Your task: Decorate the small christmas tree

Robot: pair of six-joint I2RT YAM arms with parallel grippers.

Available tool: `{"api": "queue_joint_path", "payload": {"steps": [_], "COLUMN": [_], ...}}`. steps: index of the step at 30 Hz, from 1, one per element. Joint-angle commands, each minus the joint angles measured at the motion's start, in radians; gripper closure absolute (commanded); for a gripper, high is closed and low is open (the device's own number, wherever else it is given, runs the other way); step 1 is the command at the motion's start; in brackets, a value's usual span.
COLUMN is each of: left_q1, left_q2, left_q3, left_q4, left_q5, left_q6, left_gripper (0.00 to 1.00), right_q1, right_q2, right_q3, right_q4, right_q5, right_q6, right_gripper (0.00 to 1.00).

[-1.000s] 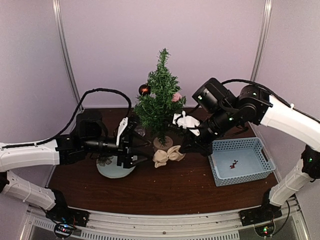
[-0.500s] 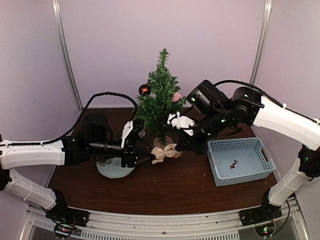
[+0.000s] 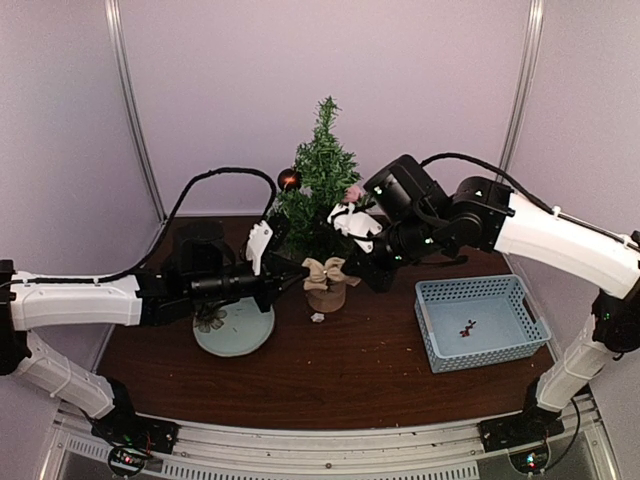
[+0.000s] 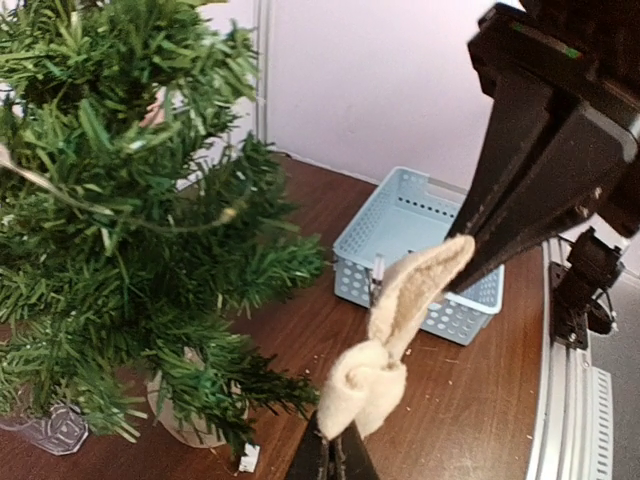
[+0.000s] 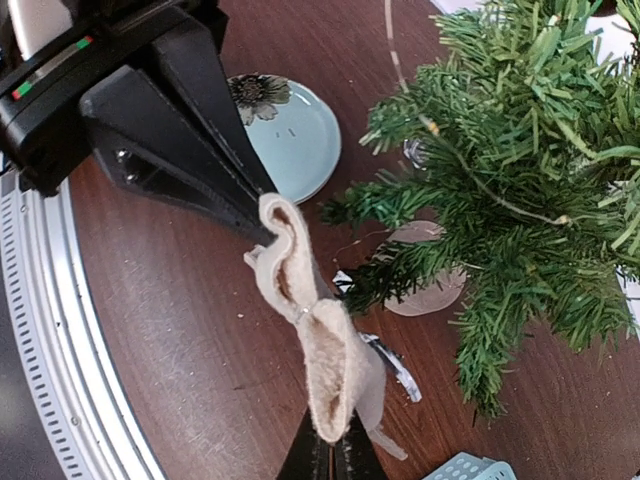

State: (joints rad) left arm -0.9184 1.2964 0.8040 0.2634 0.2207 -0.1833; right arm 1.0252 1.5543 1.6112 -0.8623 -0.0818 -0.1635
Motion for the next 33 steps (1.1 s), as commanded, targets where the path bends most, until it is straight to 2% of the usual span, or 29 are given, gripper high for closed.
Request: {"api": "queue_joint_path", "payload": {"steps": [1,9,19,21,26,33], "left_q1": [-0.002,-0.005,-0.005,-0.004,-0.004,-0.004], "left_q2": [0.037,0.107,0.158,0.182,0.213,0.227], "left_q3": [0.065,0.087,0.098,0.12,0.147,0.166], "left_q4": [0.07,0.103,0.123,0.107,0.08,0.026], "left_q5": [-0.149,-0.253,-0.366,-0.37,-0.387,-0.417], "left_q6": [-0.058,-0.102,-0.133,-0.136,-0.145,-0.145], "left_gripper": [1.0,1.0,1.0,1.0,1.0,1.0], "right_q1": [-0.007,-0.006,-0.01,-0.011,-0.012,-0.016], "right_q2": [0.054,0.065,0.11,0.117,0.092,0.009], "right_q3": [0.029,-0.016,-0.059,-0.056,-0.064,-0.103], "right_q4": [0.081,0.176,0.271,0.266,0.257,0.242], "right_q5": [0.137,0.302,0.376,0.392,0.416,0.417], "right_q6": [0.089,0.163,0.279,0.296,0.317,0.358], "right_gripper": [1.0,1.0,0.87,0.76,0.56,0.5]}}
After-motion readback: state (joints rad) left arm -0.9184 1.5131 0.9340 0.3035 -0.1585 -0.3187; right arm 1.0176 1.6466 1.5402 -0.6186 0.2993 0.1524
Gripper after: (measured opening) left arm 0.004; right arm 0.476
